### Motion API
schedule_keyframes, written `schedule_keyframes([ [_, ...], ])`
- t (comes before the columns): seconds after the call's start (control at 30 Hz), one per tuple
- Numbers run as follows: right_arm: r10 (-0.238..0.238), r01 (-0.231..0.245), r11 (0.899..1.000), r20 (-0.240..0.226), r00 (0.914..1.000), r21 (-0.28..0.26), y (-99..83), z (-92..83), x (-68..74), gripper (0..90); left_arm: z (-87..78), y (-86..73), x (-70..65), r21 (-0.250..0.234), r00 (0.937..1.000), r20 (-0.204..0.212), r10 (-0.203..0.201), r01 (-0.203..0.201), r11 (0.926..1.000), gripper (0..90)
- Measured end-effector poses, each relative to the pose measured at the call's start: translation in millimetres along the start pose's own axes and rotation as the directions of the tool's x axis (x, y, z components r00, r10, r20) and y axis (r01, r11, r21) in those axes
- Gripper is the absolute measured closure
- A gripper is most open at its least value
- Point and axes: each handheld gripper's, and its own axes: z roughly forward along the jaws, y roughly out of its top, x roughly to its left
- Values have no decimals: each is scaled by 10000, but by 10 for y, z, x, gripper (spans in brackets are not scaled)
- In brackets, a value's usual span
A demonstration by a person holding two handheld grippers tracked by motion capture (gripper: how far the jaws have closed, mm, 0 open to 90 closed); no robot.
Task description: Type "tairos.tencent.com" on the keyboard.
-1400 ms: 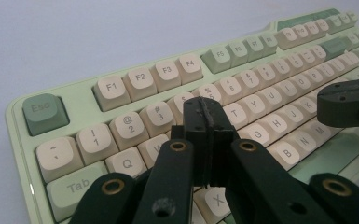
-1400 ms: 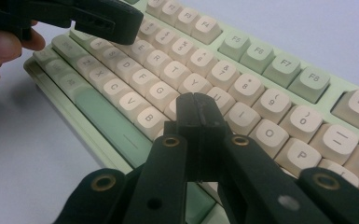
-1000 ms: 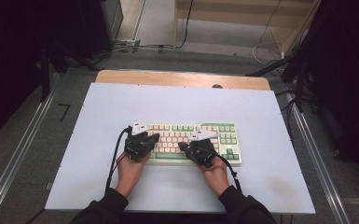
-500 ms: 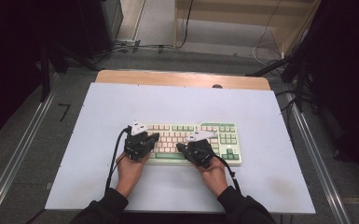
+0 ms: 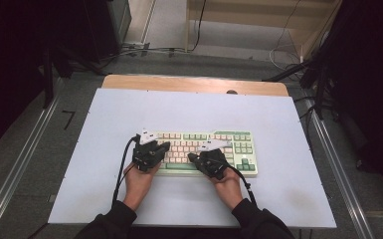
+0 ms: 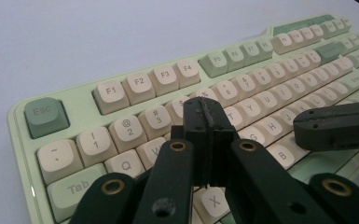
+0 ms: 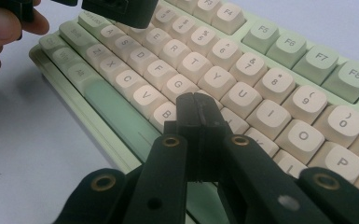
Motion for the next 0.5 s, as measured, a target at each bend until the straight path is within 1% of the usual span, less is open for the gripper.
schedule_keyframes([
  [0.5, -25, 25, 10000, -34, 10000, 7, 0, 5, 6, 873, 0, 0, 0, 1, 10000, -8, -5, 5, 10000, 900],
])
